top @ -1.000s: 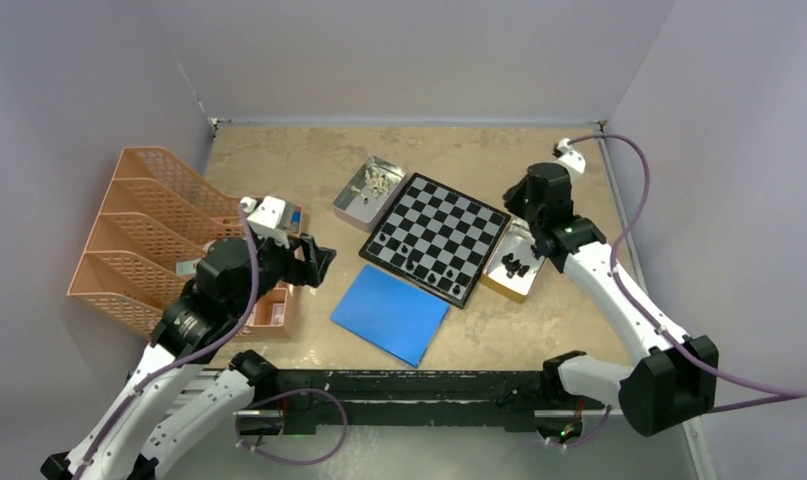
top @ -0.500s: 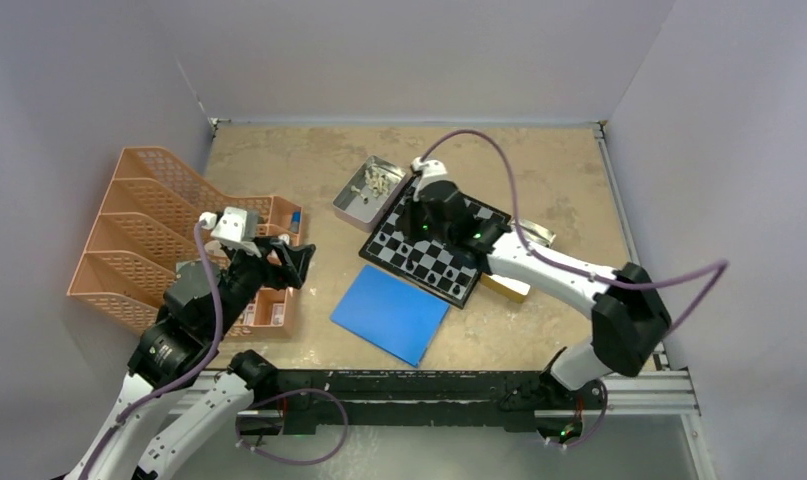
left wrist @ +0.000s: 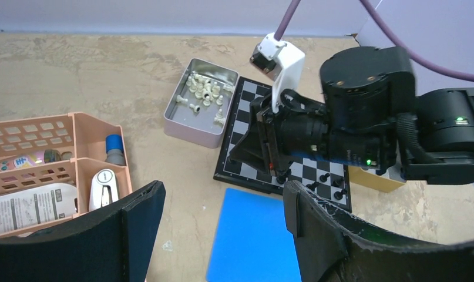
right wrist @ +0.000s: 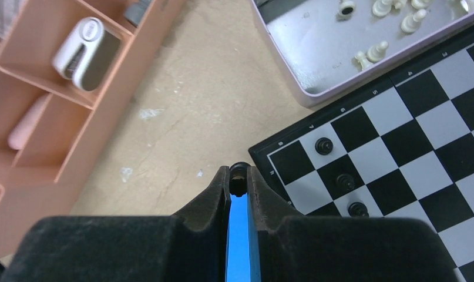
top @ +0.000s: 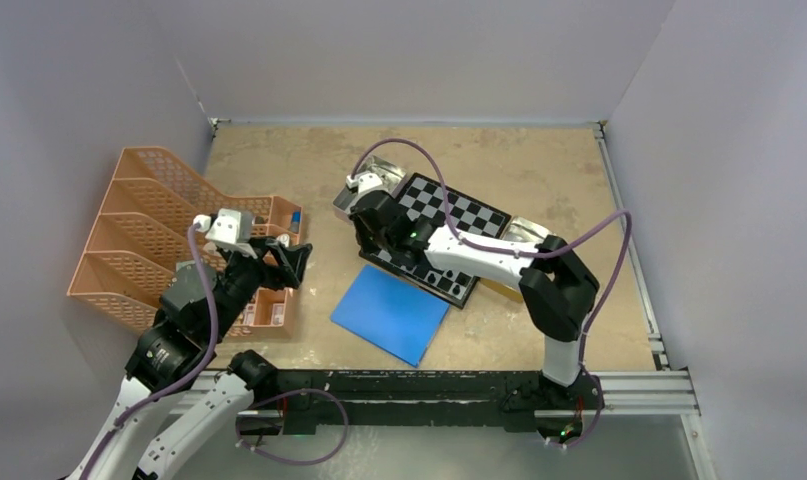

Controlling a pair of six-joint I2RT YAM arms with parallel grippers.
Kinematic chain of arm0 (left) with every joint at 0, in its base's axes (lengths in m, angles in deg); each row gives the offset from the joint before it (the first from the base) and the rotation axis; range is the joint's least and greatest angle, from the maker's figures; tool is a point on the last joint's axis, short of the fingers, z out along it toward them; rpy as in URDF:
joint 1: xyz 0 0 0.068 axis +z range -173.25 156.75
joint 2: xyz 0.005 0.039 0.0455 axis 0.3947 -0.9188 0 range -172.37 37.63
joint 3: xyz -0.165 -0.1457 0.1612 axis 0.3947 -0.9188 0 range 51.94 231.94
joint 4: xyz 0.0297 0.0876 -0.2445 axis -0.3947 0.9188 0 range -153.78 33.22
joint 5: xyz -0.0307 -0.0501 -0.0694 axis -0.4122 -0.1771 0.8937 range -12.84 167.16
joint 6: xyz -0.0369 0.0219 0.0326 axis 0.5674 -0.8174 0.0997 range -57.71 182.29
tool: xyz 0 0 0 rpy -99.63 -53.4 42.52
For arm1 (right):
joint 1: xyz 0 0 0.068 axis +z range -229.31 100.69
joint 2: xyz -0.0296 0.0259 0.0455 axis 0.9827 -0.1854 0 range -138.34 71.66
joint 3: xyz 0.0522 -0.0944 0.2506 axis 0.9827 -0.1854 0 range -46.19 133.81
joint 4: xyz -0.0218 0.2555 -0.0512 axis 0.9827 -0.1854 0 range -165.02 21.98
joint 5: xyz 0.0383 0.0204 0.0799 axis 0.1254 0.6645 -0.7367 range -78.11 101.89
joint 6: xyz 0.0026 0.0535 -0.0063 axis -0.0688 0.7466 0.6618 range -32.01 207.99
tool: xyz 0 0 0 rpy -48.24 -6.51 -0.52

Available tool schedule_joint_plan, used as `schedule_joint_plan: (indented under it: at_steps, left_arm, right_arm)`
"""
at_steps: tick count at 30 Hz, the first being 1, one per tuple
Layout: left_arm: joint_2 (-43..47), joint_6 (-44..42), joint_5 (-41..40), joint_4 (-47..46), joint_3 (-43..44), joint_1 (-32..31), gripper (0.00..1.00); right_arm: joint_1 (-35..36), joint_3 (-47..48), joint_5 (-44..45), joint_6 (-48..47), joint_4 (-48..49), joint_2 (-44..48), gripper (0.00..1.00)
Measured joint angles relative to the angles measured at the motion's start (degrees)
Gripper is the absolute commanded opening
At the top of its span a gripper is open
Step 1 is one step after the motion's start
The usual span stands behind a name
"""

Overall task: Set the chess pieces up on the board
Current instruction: Place the chess piece on the chessboard.

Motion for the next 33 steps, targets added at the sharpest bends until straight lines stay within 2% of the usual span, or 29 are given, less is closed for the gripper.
schedule_joint_plan:
  at_steps: [16,33]
  left_arm:
    - [0.42,0.00,-0.39,0.00,-0.28,0.00,0.74]
    - [-0.07,0.00,-0.39,-0.02,-0.48,0.00,0.73]
  right_arm:
    - [0.02,2.97,5.81,1.16,-5.38,-6.58,0.12]
    - [0.02,5.46,7.45,3.74,-7.43,-9.73,0.15]
